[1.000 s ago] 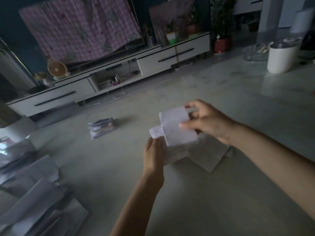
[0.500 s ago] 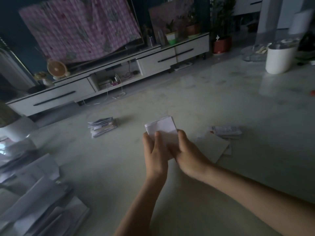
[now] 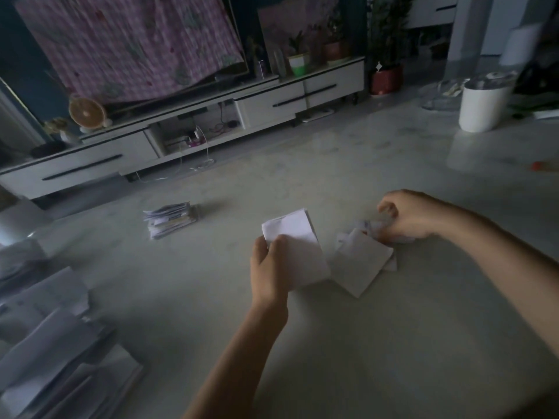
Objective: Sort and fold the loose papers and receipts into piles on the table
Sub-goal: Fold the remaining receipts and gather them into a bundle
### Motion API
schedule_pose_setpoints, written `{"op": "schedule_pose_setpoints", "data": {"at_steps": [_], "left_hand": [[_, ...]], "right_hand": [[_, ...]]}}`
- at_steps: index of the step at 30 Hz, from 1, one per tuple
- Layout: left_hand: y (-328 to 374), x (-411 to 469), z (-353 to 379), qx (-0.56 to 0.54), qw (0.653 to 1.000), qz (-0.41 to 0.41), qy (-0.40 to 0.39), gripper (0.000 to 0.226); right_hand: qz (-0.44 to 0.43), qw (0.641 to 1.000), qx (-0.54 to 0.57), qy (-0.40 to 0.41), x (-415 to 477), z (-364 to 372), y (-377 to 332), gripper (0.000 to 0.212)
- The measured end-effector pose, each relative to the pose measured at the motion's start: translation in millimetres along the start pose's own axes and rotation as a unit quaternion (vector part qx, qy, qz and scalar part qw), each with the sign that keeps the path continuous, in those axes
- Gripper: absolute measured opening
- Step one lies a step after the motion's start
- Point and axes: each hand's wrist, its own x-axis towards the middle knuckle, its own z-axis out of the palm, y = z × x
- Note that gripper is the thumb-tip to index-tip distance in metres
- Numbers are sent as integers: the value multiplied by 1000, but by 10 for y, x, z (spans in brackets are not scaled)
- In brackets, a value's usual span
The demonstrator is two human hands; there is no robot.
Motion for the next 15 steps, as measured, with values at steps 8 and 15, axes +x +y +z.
{"op": "schedule_pose_setpoints", "data": {"at_steps": [8,15], "left_hand": [[17,-11,8,19,999,-33,3,13],[-6,11,15,8,999,-36,23,11]], "right_hand": [[52,996,49,-51,-26,-10,-18,51],[35,975,172,137,36,-45,-139,20]]}}
